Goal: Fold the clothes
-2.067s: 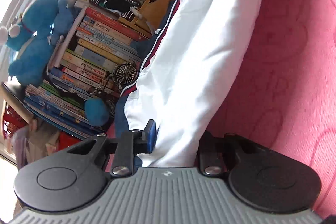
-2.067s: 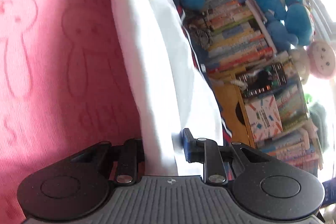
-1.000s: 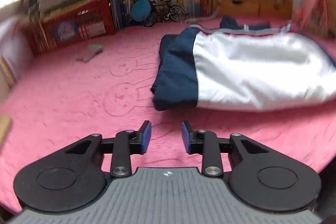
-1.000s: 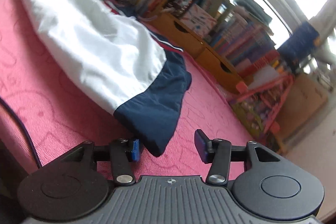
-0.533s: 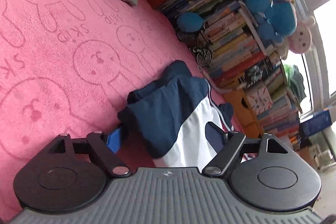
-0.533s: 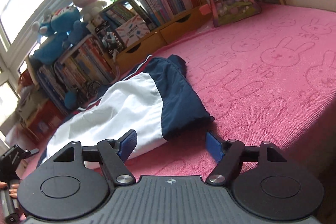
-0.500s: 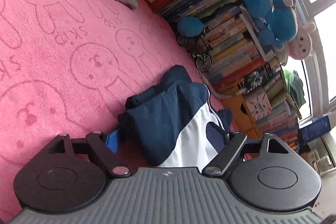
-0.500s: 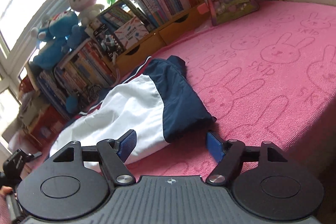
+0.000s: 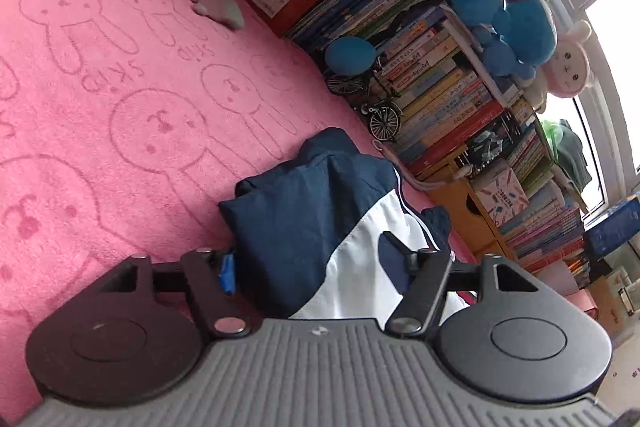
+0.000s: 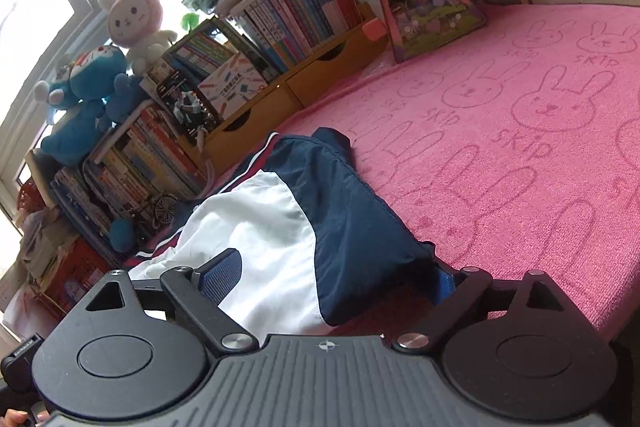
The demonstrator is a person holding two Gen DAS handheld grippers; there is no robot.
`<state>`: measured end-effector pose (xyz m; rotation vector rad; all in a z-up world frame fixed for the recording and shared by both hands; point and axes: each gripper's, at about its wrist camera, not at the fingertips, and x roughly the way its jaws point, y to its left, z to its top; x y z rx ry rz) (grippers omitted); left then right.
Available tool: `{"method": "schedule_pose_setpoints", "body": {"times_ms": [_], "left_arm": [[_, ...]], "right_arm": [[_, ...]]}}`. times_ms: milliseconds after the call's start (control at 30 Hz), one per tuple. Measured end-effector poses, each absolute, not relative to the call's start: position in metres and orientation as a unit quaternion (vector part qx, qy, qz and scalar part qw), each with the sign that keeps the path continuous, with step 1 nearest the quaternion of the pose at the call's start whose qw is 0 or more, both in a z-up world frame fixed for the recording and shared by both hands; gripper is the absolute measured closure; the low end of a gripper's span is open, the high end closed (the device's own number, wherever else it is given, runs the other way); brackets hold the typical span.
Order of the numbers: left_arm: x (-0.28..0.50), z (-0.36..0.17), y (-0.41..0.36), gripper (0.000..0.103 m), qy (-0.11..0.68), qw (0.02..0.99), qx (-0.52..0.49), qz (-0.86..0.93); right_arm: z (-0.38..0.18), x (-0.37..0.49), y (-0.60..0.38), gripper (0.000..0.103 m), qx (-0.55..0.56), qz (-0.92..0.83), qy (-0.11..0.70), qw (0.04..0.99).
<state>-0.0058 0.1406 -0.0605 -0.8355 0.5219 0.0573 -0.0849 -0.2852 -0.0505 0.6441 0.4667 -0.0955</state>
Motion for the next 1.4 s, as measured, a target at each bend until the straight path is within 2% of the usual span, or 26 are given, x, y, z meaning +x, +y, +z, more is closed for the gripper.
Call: {"method": "schedule_pose_setpoints", "body": {"times_ms": [33, 100, 133, 167, 267, 300, 367, 467, 567, 667, 767, 833, 900, 967, 1033, 1067, 1100, 1167, 1267, 1400], "left_arm": [[0.0, -0.057, 0.137, 0.026, 0.255, 0.884, -0.389, 0.034], [0.012, -0.054, 0.13, 0.062, 0.267, 0.892, -0.359, 0.057], [0.016, -0.052, 0.13, 0.07, 0.268, 0.896, -0.349, 0.06], [0.018, -0.049, 0.13, 0.085, 0.26, 0.901, -0.343, 0.058], [0.008, -0.017, 0.125, 0.095, 0.191, 0.936, -0.294, 0.046], [0.001, -0.004, 0.12, 0.098, 0.163, 0.949, -0.267, 0.05], [-0.02, 0.017, 0.11, 0.098, 0.123, 0.967, -0.215, 0.055], [-0.045, 0.016, 0.104, 0.096, 0.135, 0.975, -0.167, 0.054], [-0.054, -0.011, 0.108, 0.095, 0.199, 0.966, -0.148, 0.079], [-0.059, -0.03, 0.128, 0.093, 0.241, 0.946, -0.2, 0.088], [-0.064, -0.033, 0.147, 0.085, 0.234, 0.93, -0.273, 0.08], [-0.062, -0.036, 0.155, 0.068, 0.232, 0.918, -0.315, 0.073], [-0.055, -0.044, 0.158, 0.028, 0.239, 0.902, -0.353, 0.061], [-0.047, -0.05, 0.157, 0.022, 0.234, 0.9, -0.364, 0.058], [-0.04, -0.052, 0.155, 0.024, 0.227, 0.902, -0.361, 0.061], [-0.036, -0.051, 0.153, 0.031, 0.228, 0.904, -0.355, 0.071], [-0.033, -0.05, 0.151, 0.051, 0.232, 0.904, -0.348, 0.088], [-0.031, -0.05, 0.15, 0.068, 0.241, 0.906, -0.331, 0.11], [-0.036, -0.051, 0.155, 0.078, 0.244, 0.903, -0.337, 0.104], [-0.042, -0.052, 0.158, 0.084, 0.241, 0.904, -0.339, 0.097]], "right_arm": [[-0.05, -0.083, -0.285, 0.01, 0.311, -0.049, 0.228, 0.921], [-0.05, -0.078, -0.285, 0.011, 0.308, -0.053, 0.227, 0.922], [-0.05, -0.073, -0.287, 0.019, 0.306, -0.059, 0.227, 0.923], [-0.051, -0.067, -0.289, 0.04, 0.302, -0.071, 0.229, 0.923], [-0.045, -0.046, -0.296, 0.081, 0.291, -0.07, 0.229, 0.926], [-0.04, -0.041, -0.298, 0.081, 0.287, -0.062, 0.222, 0.93], [-0.029, -0.031, -0.301, 0.087, 0.279, -0.046, 0.207, 0.936], [-0.016, -0.027, -0.303, 0.087, 0.259, -0.035, 0.193, 0.946], [-0.026, -0.034, -0.309, 0.081, 0.251, -0.025, 0.236, 0.939], [-0.035, -0.051, -0.309, 0.057, 0.236, -0.028, 0.266, 0.934], [-0.033, -0.081, -0.309, 0.044, 0.244, -0.033, 0.255, 0.935], [-0.031, -0.098, -0.31, 0.042, 0.269, -0.027, 0.25, 0.93], [-0.03, -0.108, -0.306, 0.041, 0.286, -0.022, 0.253, 0.924], [-0.031, -0.108, -0.299, 0.038, 0.284, -0.025, 0.264, 0.922], [-0.032, -0.107, -0.291, 0.036, 0.282, -0.028, 0.274, 0.919], [-0.033, -0.107, -0.287, 0.035, 0.281, -0.03, 0.279, 0.918], [-0.033, -0.107, -0.284, 0.034, 0.28, -0.032, 0.284, 0.916], [-0.035, -0.106, -0.277, 0.033, 0.281, -0.035, 0.294, 0.913], [-0.036, -0.111, -0.272, 0.032, 0.287, -0.037, 0.301, 0.908], [-0.039, -0.099, -0.278, 0.029, 0.3, -0.035, 0.292, 0.907]]}}
